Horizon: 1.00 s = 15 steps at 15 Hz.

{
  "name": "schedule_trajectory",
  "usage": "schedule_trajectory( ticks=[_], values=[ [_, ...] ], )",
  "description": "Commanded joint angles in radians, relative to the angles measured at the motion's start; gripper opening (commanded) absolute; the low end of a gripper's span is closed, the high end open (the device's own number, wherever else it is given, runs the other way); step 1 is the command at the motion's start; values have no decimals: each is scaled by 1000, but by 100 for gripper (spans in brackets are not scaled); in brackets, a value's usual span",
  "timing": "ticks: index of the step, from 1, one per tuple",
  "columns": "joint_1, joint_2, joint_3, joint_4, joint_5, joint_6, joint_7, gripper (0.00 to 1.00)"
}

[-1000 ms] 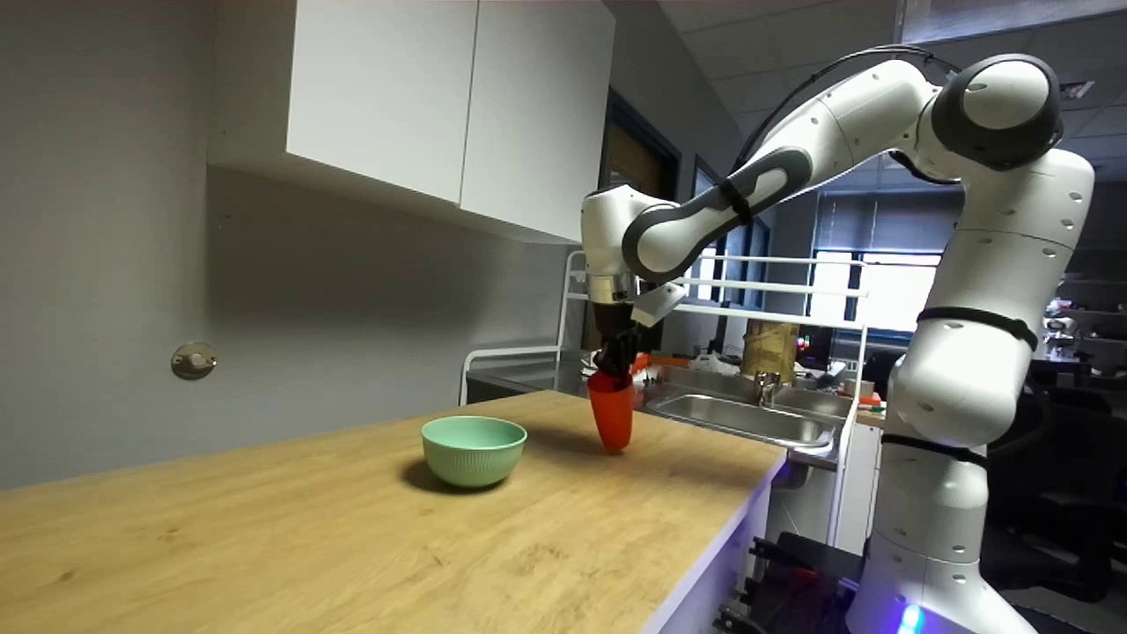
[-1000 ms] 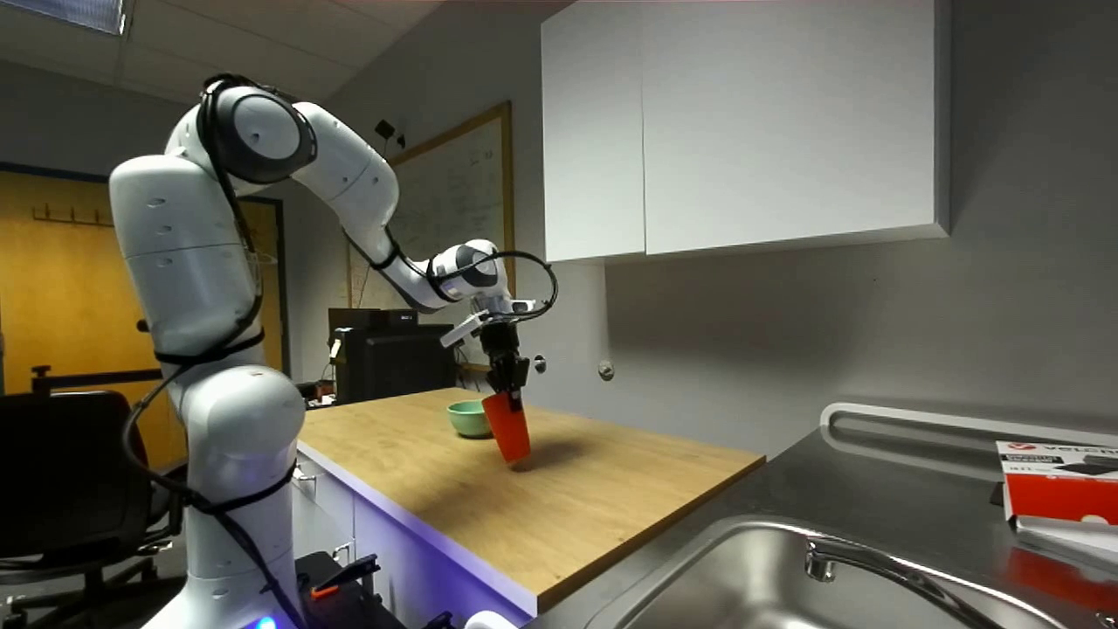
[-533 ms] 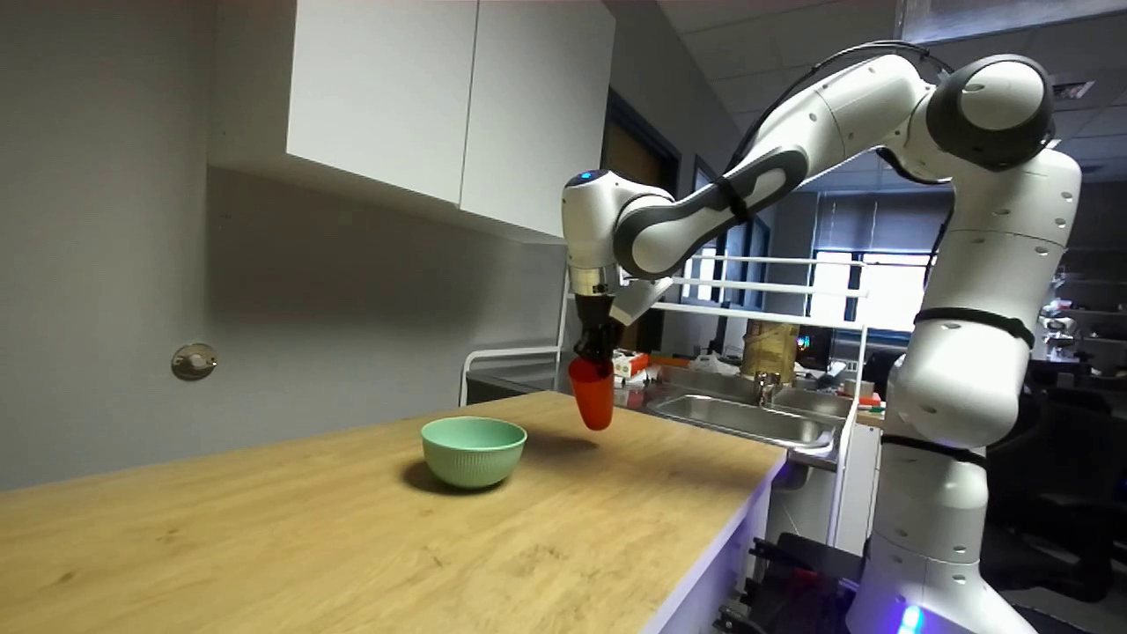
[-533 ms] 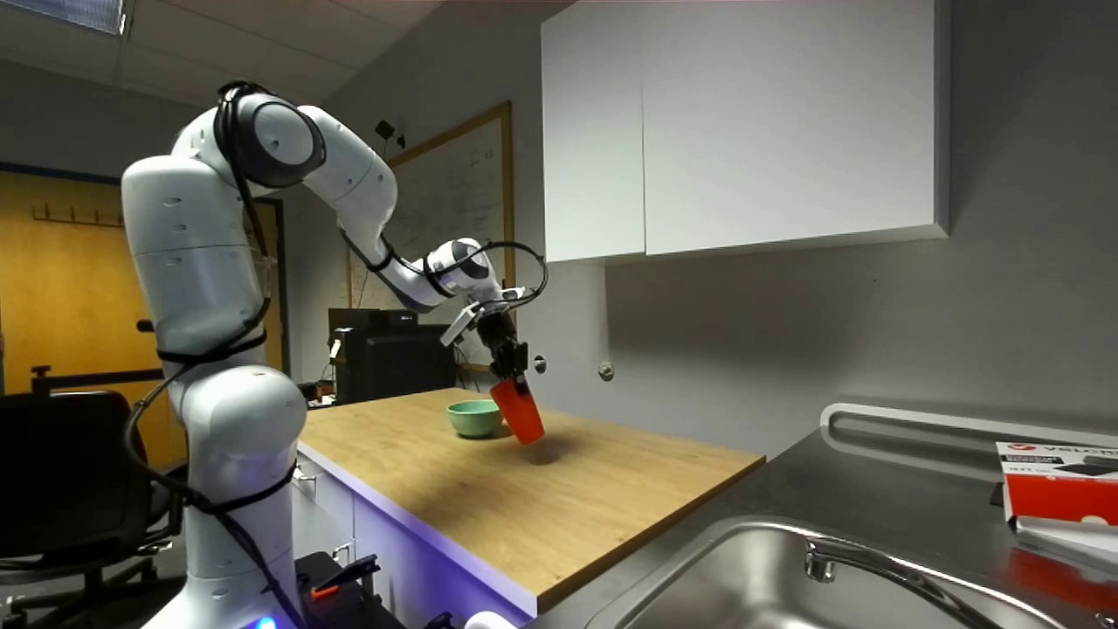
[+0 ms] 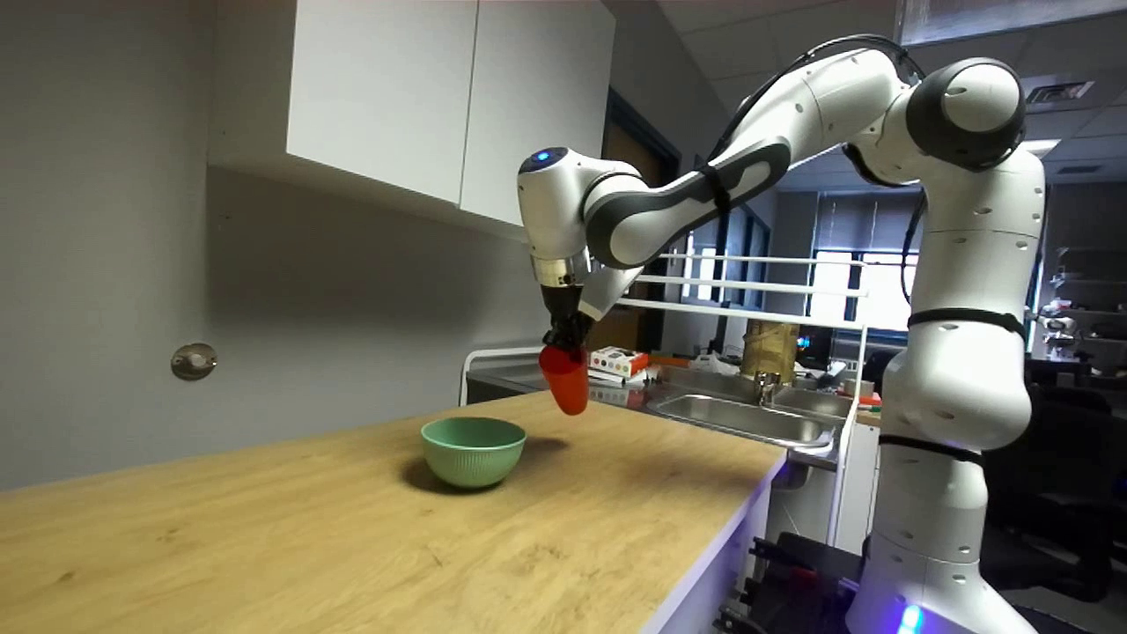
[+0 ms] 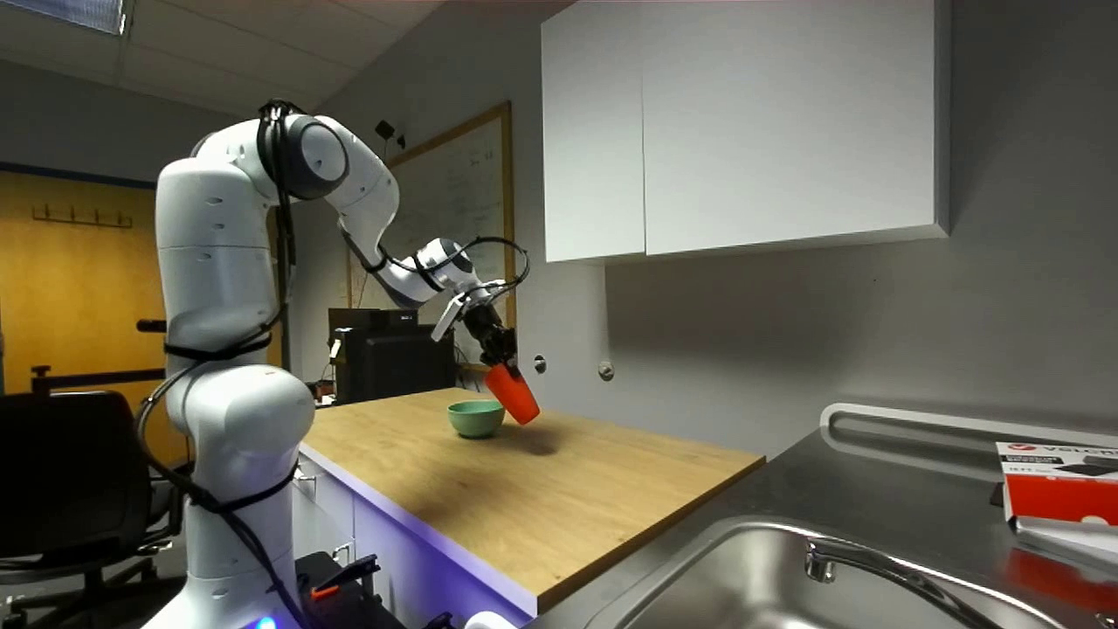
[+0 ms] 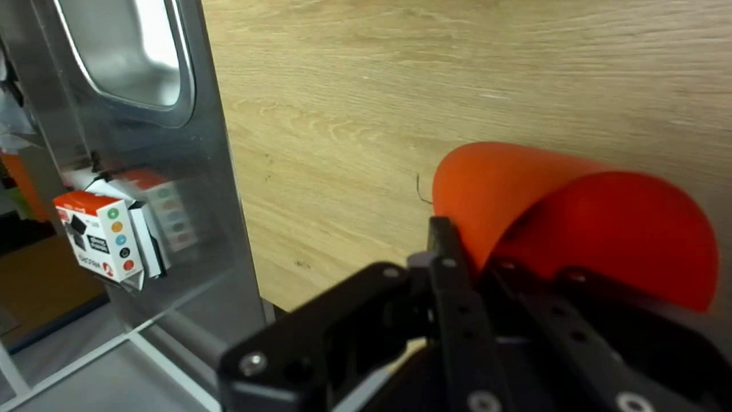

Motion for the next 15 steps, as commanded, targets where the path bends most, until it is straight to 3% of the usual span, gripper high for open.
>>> schedule_trajectory(
  ticks=[1, 15],
  values=[
    [68, 92, 30, 109, -89, -116, 49, 3],
    [350, 410, 49, 242, -453, -421, 84, 3]
  ],
)
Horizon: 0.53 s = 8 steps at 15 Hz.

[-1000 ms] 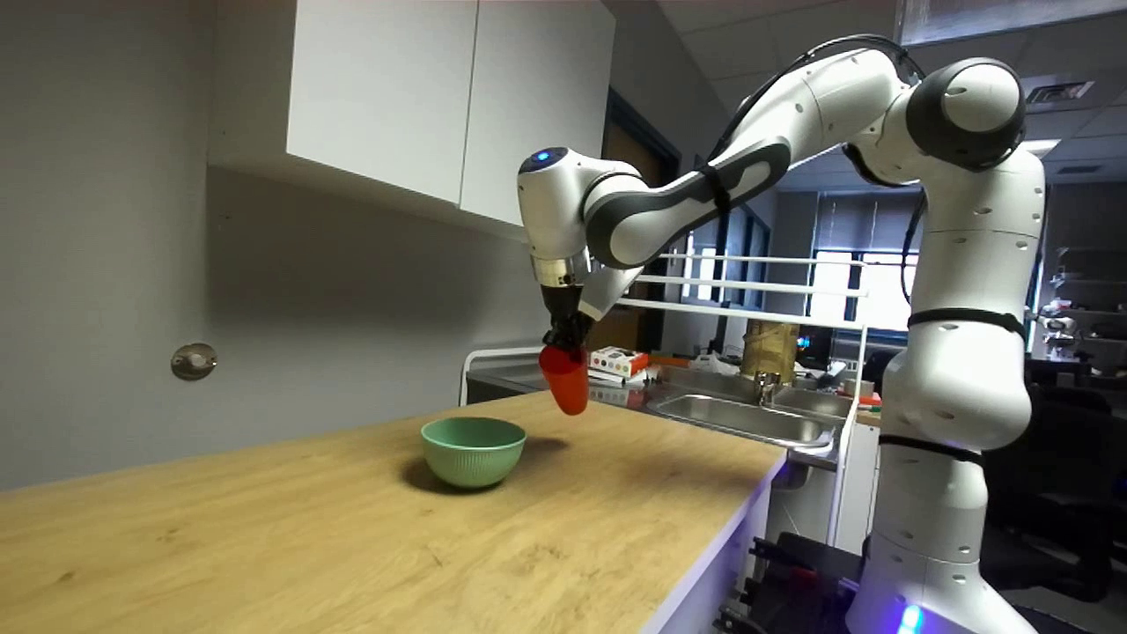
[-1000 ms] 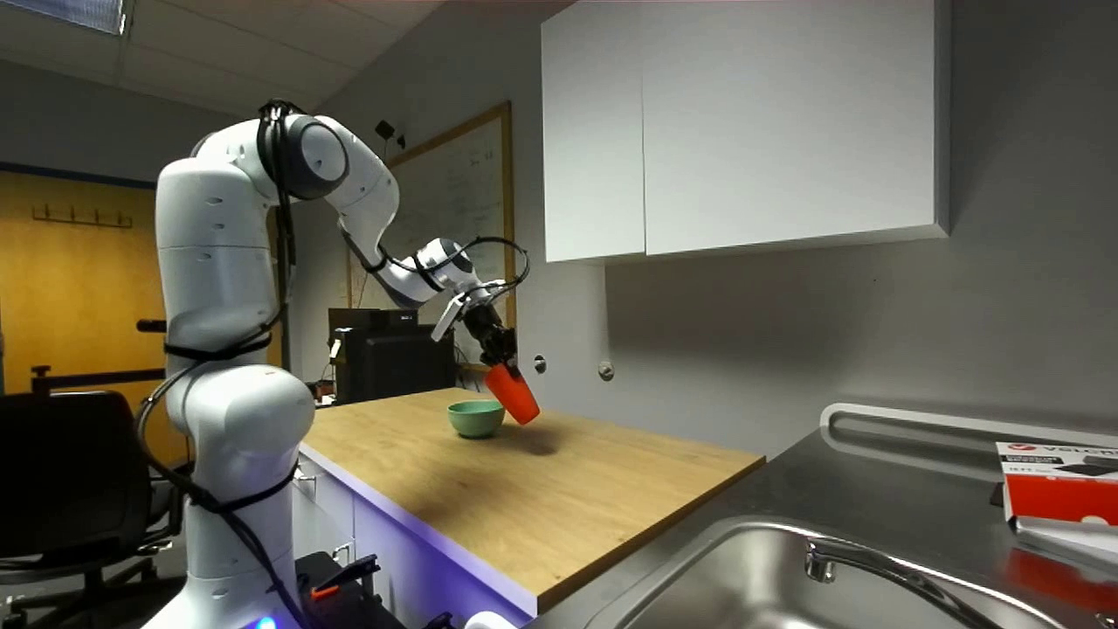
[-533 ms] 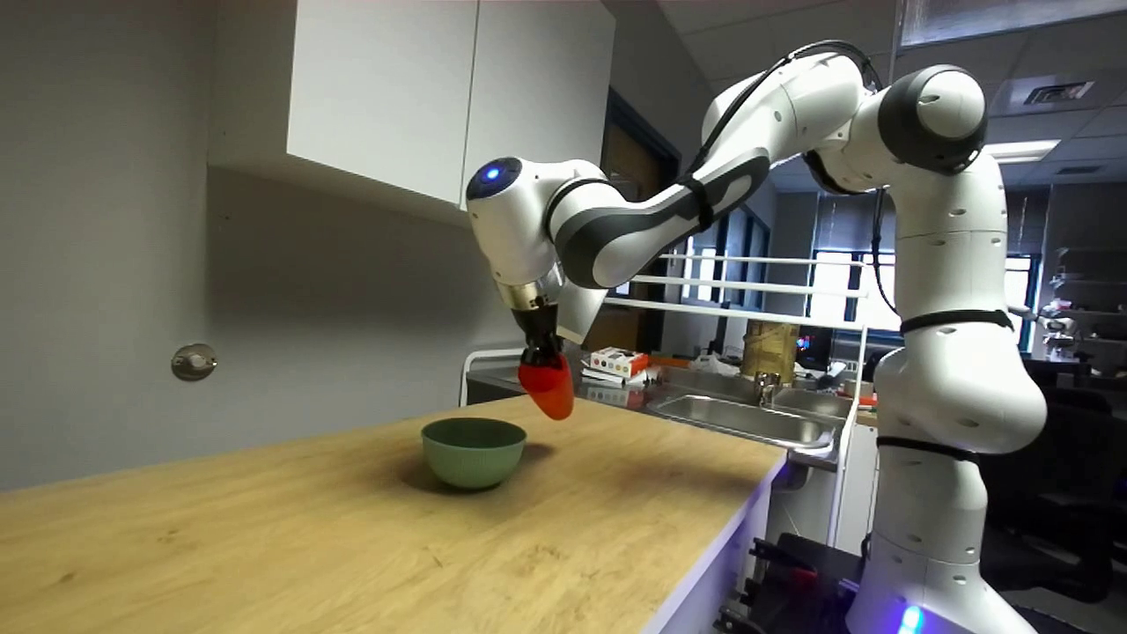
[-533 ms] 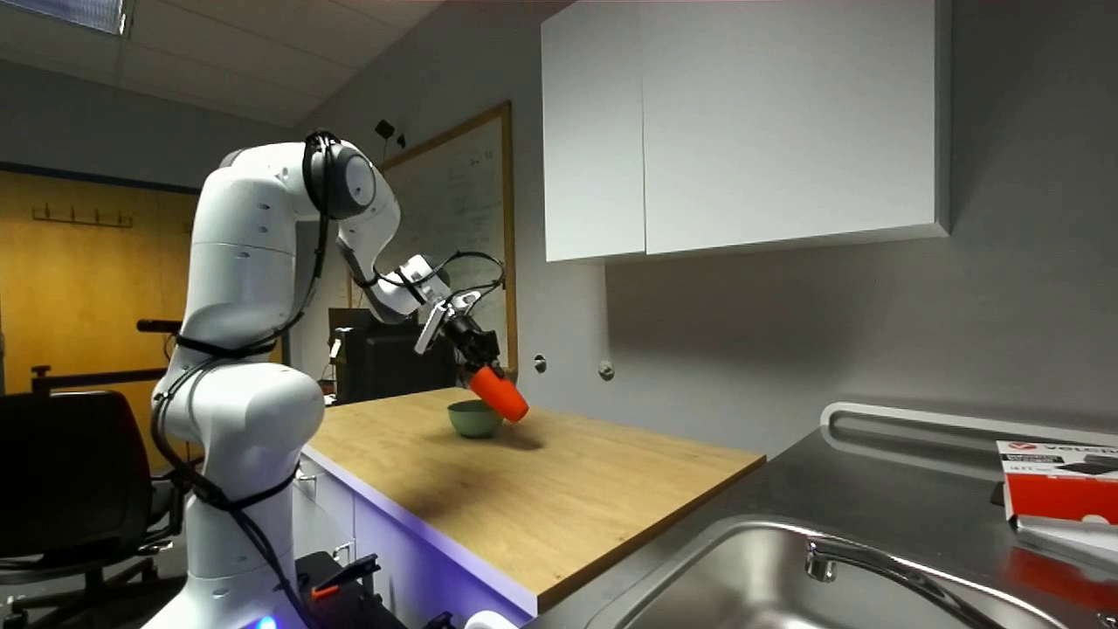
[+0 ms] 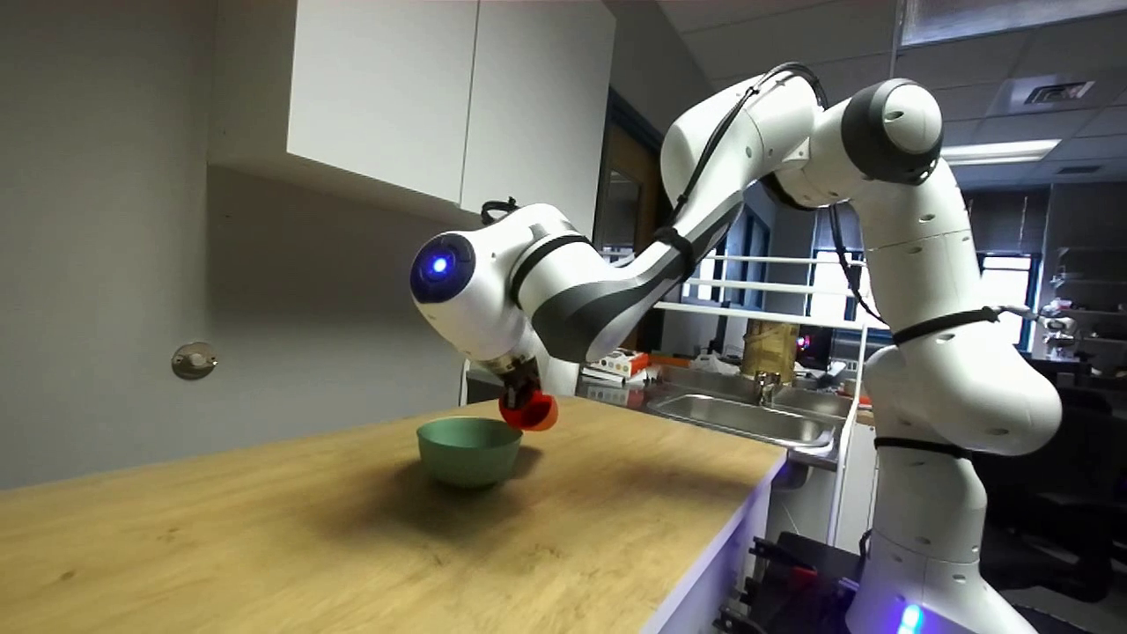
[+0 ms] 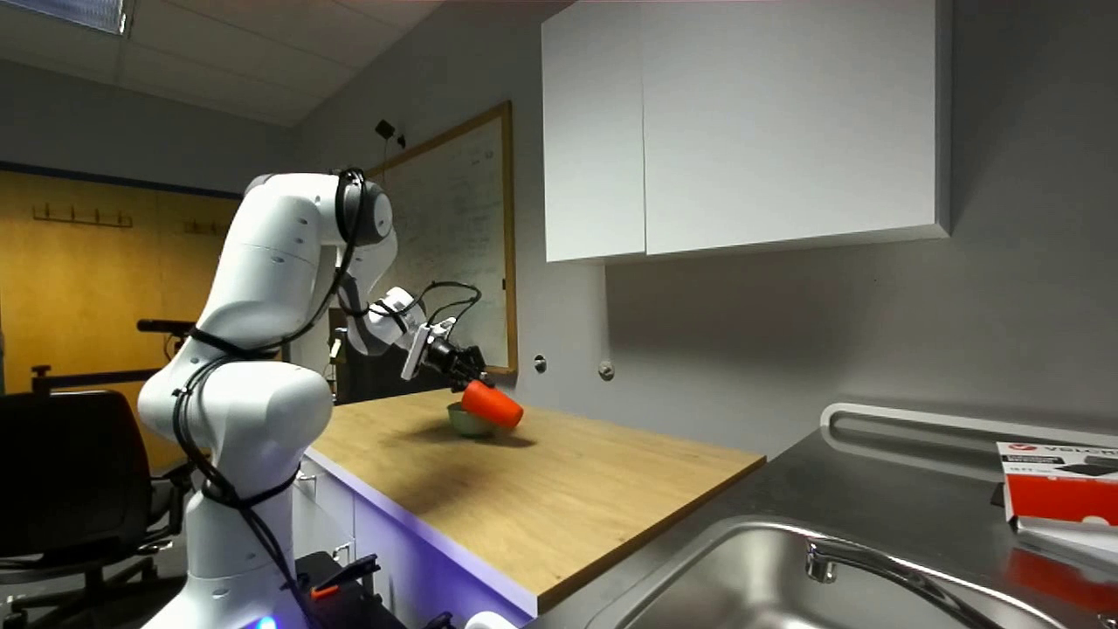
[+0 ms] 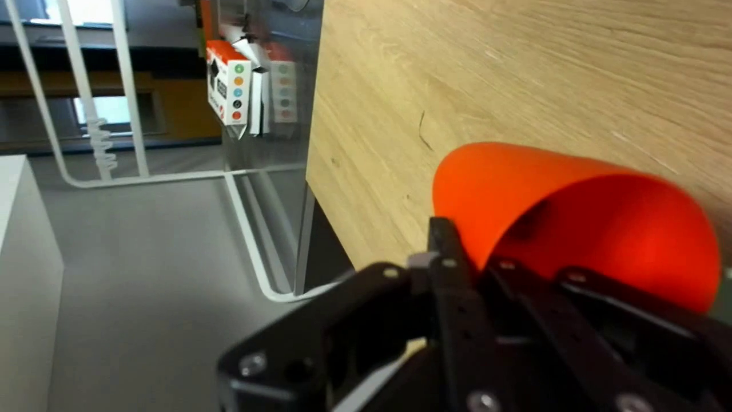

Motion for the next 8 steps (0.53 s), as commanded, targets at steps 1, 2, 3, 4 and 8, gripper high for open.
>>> schedule_trajectory(
  ticks=[1, 2, 3, 4, 8],
  values=[
    [53, 63, 6, 68, -120, -99, -8, 3],
    [66, 66, 9, 73, -149, -120, -11, 3],
    [75, 73, 10, 81, -180, -139, -10, 3],
    [82, 78, 11, 89, -206, -155, -10, 3],
    [103, 92, 17, 90, -316, -210, 0, 3]
  ],
)
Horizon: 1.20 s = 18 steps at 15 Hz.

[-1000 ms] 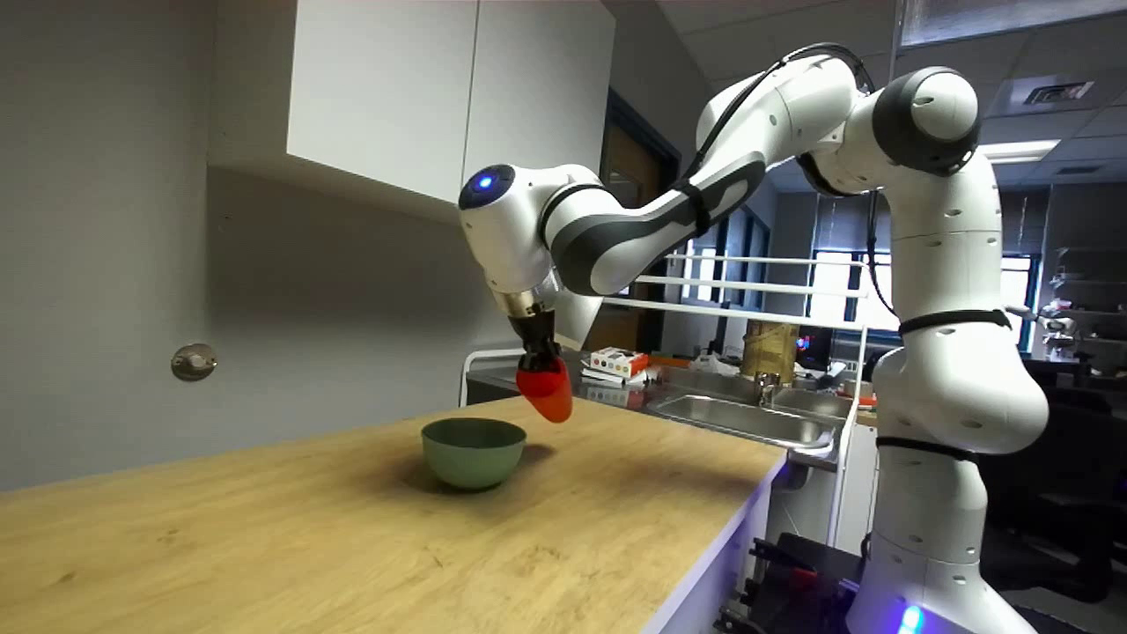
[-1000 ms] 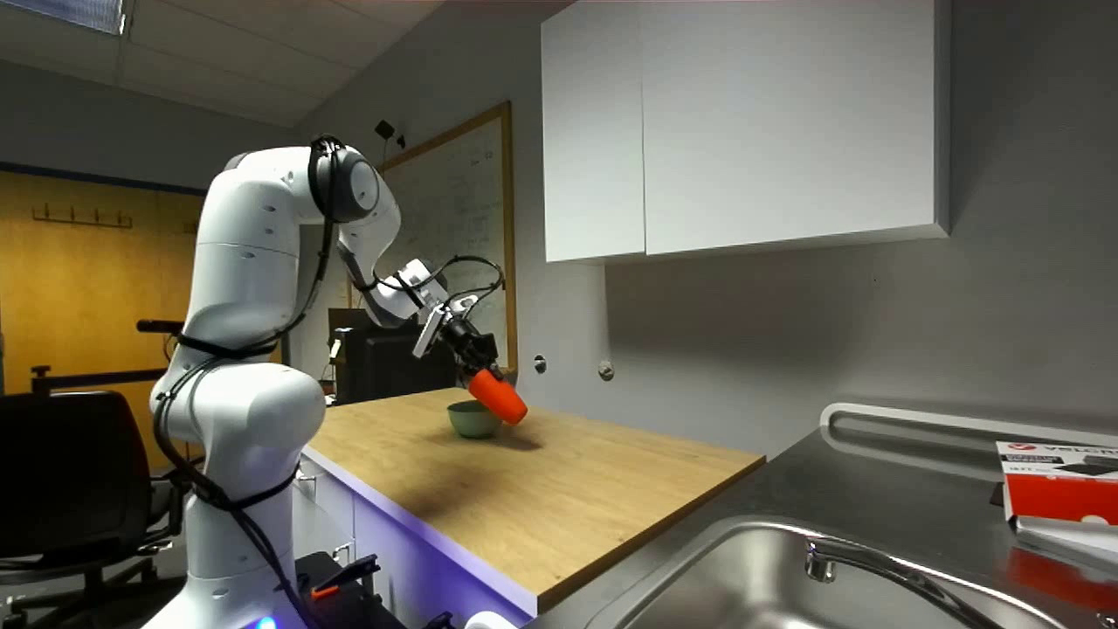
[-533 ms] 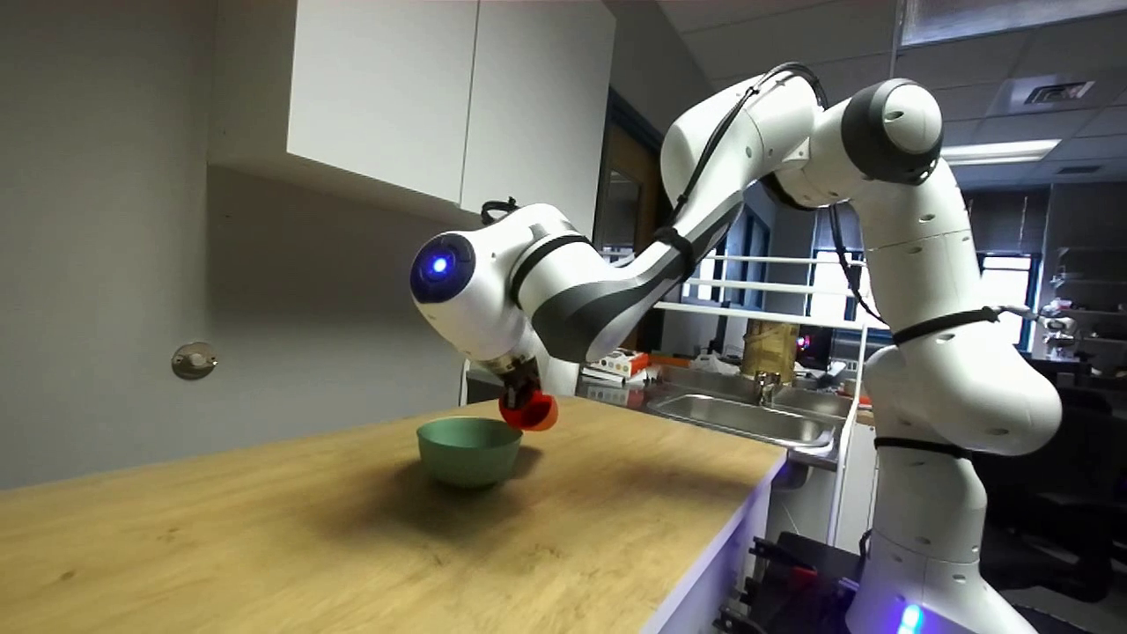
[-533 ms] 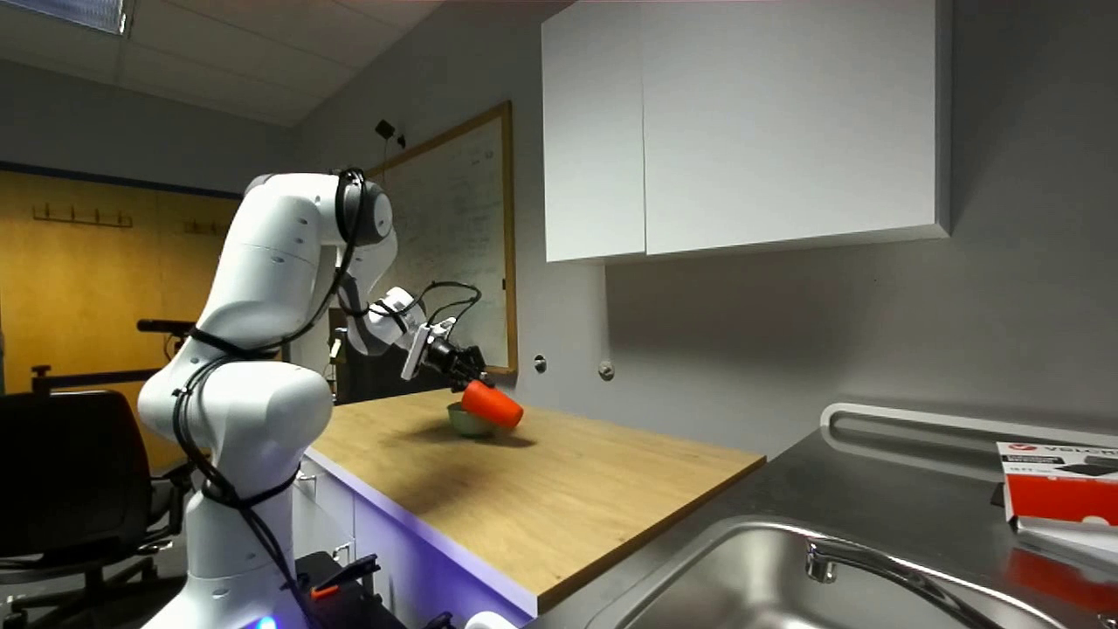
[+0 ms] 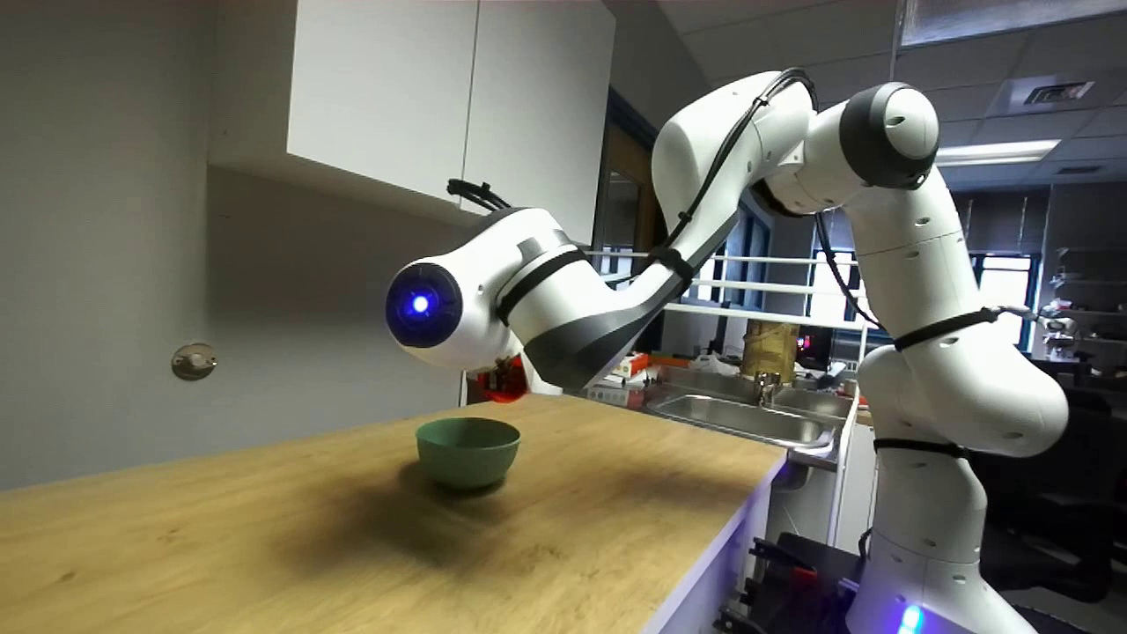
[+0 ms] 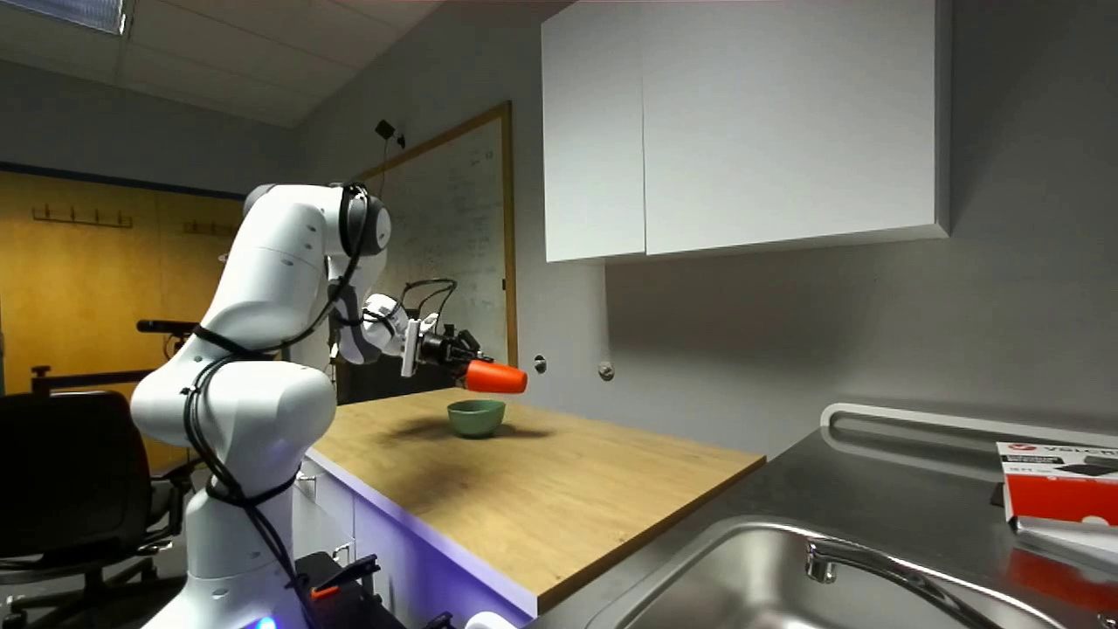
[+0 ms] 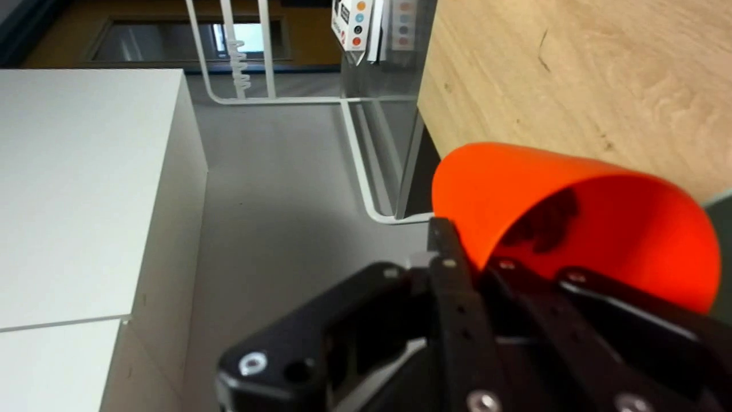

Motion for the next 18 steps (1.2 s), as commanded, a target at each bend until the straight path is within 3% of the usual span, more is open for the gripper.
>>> schedule_trajectory(
  ticks=[1, 10, 18],
  values=[
    [15, 23, 10, 14, -112, -64, 6, 3],
    [9, 68, 4, -87, -391, -217, 101, 3],
    [-1, 102, 16, -112, -473, -342, 127, 3]
  ],
)
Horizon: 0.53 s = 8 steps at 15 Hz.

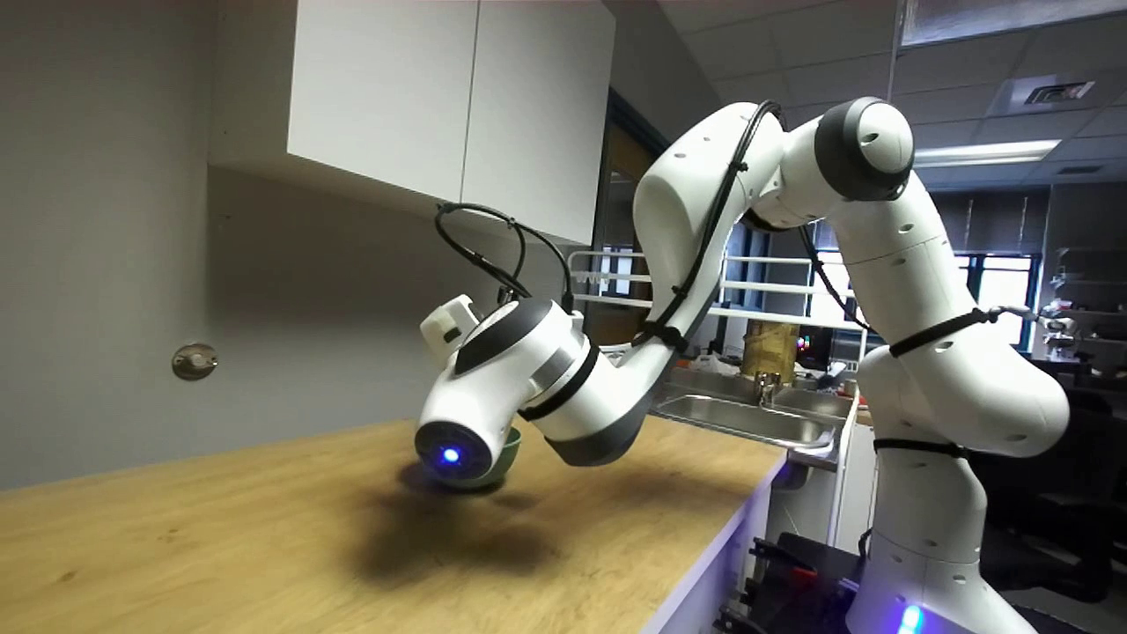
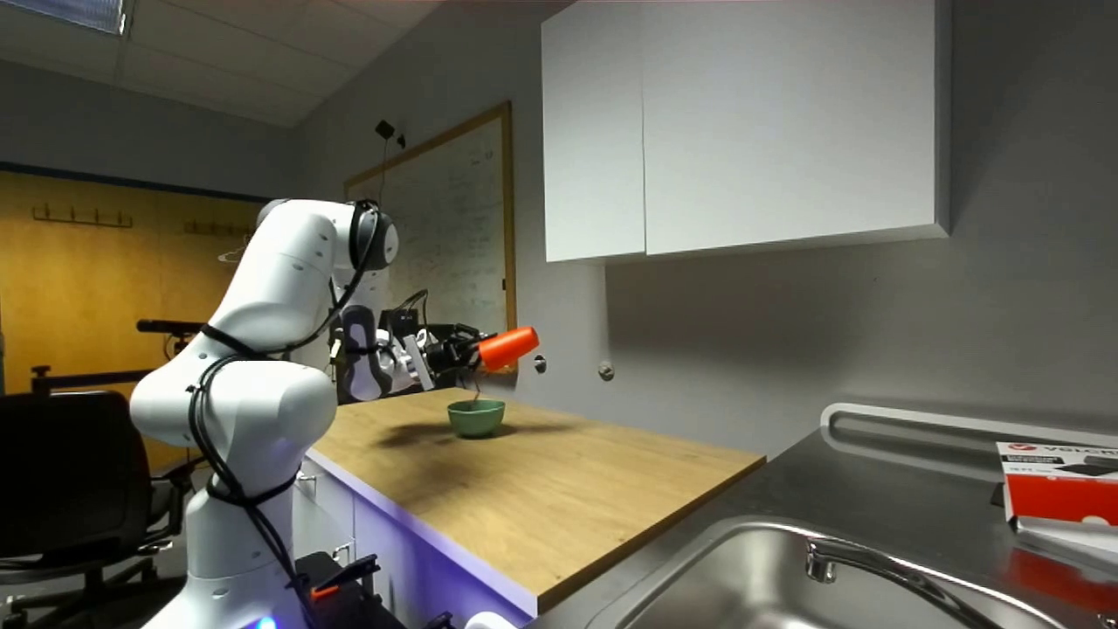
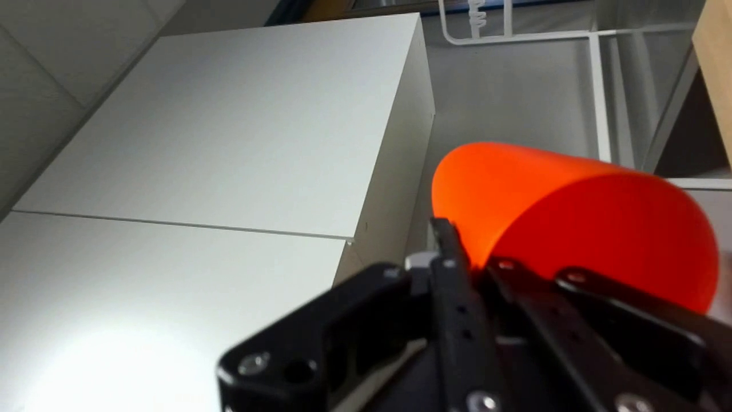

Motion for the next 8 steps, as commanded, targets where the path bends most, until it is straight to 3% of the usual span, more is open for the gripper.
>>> schedule_trajectory(
  ticks=[1, 8],
  values=[
    [-13, 4, 15, -11, -39, -46, 13, 3],
    [-19, 14, 25, -7, -39, -83, 3, 4]
  ],
)
